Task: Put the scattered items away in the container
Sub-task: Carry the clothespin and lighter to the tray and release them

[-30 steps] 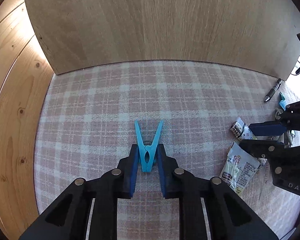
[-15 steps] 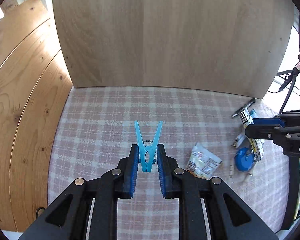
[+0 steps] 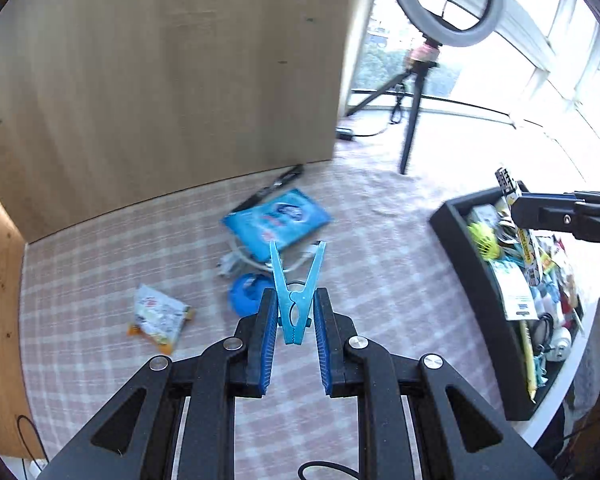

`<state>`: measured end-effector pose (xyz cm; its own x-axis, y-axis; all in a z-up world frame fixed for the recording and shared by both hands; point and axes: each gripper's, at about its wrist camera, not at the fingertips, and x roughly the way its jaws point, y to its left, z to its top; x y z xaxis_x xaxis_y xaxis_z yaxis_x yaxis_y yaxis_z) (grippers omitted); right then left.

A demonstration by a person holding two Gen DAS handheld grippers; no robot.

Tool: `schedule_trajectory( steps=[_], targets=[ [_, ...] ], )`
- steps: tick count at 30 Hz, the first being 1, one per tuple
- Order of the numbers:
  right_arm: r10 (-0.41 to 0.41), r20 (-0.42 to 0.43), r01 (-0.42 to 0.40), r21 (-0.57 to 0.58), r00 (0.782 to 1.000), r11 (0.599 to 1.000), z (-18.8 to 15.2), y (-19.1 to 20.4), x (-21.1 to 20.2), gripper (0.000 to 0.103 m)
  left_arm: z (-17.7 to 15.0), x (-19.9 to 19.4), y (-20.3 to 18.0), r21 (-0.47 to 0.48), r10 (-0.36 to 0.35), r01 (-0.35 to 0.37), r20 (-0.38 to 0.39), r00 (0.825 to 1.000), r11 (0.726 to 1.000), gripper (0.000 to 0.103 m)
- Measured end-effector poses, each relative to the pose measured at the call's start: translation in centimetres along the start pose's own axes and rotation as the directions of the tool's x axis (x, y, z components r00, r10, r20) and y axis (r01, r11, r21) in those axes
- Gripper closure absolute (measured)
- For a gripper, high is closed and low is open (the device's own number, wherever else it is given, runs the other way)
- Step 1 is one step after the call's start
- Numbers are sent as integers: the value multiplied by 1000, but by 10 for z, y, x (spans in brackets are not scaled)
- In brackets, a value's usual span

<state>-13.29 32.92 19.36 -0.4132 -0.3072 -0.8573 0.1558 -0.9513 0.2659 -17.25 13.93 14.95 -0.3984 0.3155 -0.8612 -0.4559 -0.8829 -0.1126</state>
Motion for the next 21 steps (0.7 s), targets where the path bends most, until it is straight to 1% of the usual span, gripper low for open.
schedule_trajectory(
  steps=[2, 5, 7, 10, 15, 18, 21],
  targets=[
    [-52, 29, 50, 58, 998, 997, -19, -30, -25, 80, -1, 1, -42, 56, -40, 40, -8, 999, 998, 86],
    [-126, 54, 117, 151, 991, 982, -51, -72, -57, 80, -6, 4, -95, 127, -103, 105, -24, 994, 986, 86],
    [-172, 57, 156, 213, 983, 964, -74, -98, -73, 80, -8, 7, -129, 170, -148, 153, -41, 988, 973, 86],
    [-215, 57, 188, 302, 975, 934, -106, -132, -93, 80, -11, 9, -175, 219, -204, 216, -77, 976, 952, 86],
    [-251, 48, 212, 394, 967, 894, -151, -166, -113, 80, -26, 7, -241, 297, -275, 305, -140, 951, 905, 86],
    [-258, 35, 219, 425, 966, 879, -168, -178, -117, 80, -39, 5, -270, 345, -289, 333, -173, 942, 878, 86],
    [-259, 28, 219, 451, 966, 865, -177, -187, -118, 79, -46, 7, -288, 373, -298, 352, -194, 935, 858, 85]
  ],
)
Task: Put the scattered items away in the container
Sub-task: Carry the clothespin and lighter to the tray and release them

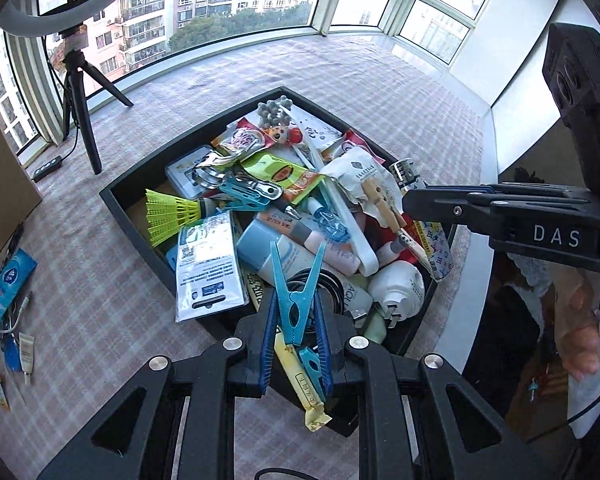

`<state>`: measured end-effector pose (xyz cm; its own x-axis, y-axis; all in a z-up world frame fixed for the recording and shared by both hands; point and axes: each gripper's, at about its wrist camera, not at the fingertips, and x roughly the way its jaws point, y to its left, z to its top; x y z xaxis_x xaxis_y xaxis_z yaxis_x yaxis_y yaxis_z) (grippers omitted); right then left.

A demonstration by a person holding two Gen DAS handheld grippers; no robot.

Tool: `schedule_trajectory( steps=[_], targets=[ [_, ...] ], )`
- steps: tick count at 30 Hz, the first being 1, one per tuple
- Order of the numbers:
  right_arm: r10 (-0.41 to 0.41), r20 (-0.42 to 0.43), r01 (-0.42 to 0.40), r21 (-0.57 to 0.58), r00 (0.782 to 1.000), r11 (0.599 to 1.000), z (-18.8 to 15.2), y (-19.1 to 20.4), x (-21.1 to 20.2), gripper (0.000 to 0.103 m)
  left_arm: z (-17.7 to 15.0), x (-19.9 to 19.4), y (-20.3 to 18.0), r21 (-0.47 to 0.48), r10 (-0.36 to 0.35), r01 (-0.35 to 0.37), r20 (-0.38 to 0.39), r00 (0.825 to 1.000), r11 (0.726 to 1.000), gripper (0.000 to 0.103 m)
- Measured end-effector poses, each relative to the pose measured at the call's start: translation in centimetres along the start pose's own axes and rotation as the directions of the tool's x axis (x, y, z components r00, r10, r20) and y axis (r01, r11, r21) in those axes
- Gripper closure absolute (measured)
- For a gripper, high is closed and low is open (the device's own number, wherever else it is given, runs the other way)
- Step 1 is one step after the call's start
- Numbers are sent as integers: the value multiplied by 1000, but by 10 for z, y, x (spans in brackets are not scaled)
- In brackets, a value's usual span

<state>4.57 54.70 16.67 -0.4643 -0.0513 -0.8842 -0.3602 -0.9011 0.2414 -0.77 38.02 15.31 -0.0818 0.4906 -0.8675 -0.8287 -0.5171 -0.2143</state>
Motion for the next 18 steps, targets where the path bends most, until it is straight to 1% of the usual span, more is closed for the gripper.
schedule_trajectory(
  steps=[1, 2, 3, 4, 6, 11, 13, 18],
  targets=[
    [0, 4, 0, 6, 1000, 1000, 0, -3, -1, 77, 1, 2, -3, 4, 10, -10, -3, 1000, 1000, 72],
    [-7, 1, 7, 9, 1000, 1000, 0, -5, -1, 74, 1, 4, -4, 0, 20, -20, -6, 1000, 1000, 63],
    [-21, -8, 22, 16, 1000, 1000, 0, -6, 0, 66, 2, 3, -3, -9, 22, -21, 6, 1000, 1000, 54],
    [-25, -5, 25, 24, 1000, 999, 0, -7, -1, 62, 2, 2, -1, -15, 28, -28, 13, 1000, 999, 56],
    [-20, 7, 20, 18, 1000, 1000, 1, -6, -3, 62, 2, 0, 1, -14, 52, -52, 18, 998, 999, 56],
    [-22, 16, 22, -11, 1000, 1000, 5, 5, -4, 62, -2, -6, 16, -46, 76, -75, 29, 997, 996, 56],
    [-18, 14, 19, -35, 1000, 999, 6, 13, -1, 62, -5, -9, 23, -56, 88, -86, 33, 996, 995, 56],
    [8, 0, -8, -102, 1000, 995, 8, 41, 8, 62, -16, -16, 53, -123, 126, -121, 32, 992, 985, 57]
  ],
)
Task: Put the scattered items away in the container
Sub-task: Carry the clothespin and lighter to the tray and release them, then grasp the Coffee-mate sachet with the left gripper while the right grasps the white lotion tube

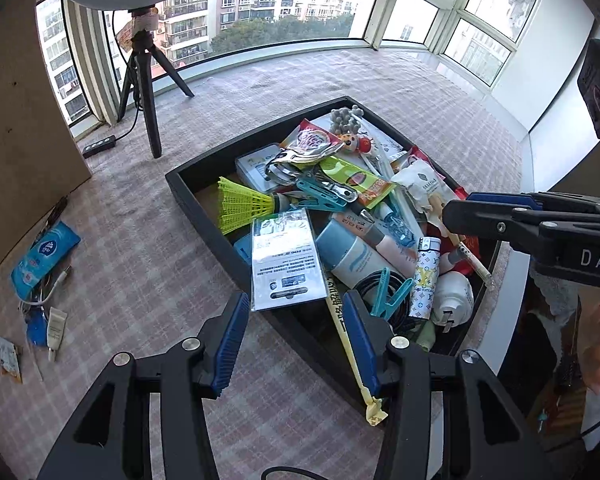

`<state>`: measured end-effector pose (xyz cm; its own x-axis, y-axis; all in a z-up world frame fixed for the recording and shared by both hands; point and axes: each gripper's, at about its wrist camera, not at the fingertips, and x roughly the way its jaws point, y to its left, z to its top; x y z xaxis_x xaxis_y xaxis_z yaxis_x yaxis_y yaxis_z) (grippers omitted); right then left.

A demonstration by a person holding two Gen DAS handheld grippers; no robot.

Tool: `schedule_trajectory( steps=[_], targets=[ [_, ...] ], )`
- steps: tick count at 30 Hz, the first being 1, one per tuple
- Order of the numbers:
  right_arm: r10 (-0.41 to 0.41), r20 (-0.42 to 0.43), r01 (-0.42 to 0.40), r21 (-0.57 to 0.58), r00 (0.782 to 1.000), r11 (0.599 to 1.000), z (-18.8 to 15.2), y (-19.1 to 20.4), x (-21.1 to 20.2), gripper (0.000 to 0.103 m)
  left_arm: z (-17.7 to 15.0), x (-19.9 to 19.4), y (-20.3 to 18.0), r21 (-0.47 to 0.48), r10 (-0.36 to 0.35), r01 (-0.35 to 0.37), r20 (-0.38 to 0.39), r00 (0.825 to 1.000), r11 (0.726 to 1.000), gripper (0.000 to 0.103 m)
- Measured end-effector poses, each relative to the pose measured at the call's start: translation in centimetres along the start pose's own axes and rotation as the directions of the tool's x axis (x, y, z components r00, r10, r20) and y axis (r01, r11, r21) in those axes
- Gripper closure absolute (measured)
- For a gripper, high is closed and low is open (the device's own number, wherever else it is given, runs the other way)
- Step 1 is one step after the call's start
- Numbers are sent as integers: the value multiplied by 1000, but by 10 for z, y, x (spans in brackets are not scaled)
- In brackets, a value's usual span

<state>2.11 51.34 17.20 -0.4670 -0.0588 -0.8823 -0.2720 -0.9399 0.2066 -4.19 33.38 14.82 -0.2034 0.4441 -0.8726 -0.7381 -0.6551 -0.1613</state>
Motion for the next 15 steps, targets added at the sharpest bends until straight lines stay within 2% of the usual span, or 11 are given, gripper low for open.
schedule_trajectory(
  steps=[5, 9, 13, 15],
  targets=[
    [43, -26, -45, -92, 999, 995, 6, 40, 16, 61, -12, -8, 45, -72, 66, -65, 6, 998, 995, 57],
    [84, -60, -93, -178, 995, 980, 7, 82, 36, 50, -26, -18, 95, -154, 134, -132, 7, 991, 979, 57],
    [134, -98, -156, -265, 986, 951, 4, 131, 58, 43, -46, -29, 154, -256, 206, -201, -9, 979, 945, 57],
    [162, -117, -191, -307, 980, 933, 3, 159, 71, 41, -59, -35, 186, -307, 250, -245, -24, 968, 920, 57]
  ],
)
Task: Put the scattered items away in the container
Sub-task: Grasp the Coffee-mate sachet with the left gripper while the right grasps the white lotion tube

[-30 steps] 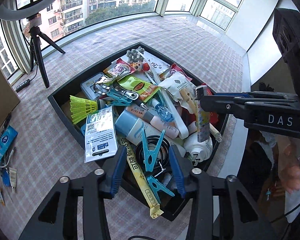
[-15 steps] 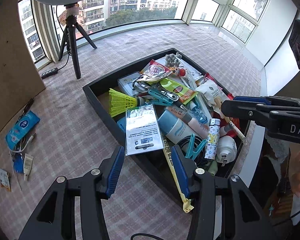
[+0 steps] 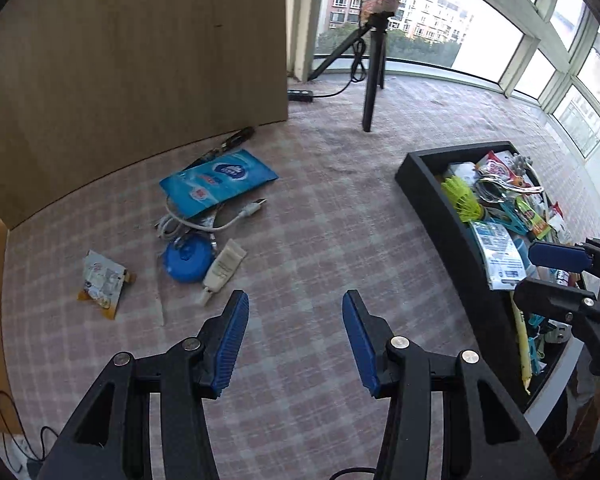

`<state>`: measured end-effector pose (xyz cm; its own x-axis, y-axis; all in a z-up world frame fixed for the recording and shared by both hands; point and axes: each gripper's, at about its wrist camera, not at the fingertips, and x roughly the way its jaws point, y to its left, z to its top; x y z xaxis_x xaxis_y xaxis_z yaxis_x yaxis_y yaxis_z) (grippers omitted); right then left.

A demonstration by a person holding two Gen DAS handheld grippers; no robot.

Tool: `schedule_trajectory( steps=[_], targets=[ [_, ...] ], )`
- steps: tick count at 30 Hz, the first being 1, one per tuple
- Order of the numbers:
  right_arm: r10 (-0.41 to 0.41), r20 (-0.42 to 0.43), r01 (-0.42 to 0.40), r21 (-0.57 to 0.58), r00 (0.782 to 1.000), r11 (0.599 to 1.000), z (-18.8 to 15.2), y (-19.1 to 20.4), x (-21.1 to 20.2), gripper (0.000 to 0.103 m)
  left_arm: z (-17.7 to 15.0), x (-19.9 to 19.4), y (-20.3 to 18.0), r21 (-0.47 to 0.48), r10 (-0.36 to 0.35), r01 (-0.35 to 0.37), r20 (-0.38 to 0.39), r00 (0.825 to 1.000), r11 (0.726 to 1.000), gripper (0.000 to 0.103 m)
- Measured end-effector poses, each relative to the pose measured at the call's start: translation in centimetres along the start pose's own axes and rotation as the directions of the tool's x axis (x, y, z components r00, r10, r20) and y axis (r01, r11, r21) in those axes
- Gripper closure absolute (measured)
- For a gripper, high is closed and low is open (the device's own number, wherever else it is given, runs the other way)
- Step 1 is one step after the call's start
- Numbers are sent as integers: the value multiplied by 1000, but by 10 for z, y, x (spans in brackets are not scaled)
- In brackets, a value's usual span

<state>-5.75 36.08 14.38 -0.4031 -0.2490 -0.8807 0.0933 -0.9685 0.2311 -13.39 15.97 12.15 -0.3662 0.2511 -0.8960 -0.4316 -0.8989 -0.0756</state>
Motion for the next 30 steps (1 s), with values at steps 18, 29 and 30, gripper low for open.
schedule_trajectory(
  steps=[18, 29, 30],
  targets=[
    [64, -154, -116, -364, 986, 924, 59, 126, 153, 37, -19, 54, 162, -55, 137, -142, -82, 987, 988, 41],
    [50, -173, -119, -417, 984, 901, 67, 135, 188, 37, -10, 84, 165, -10, 128, -130, -106, 986, 991, 38],
    [47, -171, -116, -419, 984, 900, 68, 135, 189, 37, -11, 85, 165, -5, 124, -125, -109, 986, 992, 38]
  ],
)
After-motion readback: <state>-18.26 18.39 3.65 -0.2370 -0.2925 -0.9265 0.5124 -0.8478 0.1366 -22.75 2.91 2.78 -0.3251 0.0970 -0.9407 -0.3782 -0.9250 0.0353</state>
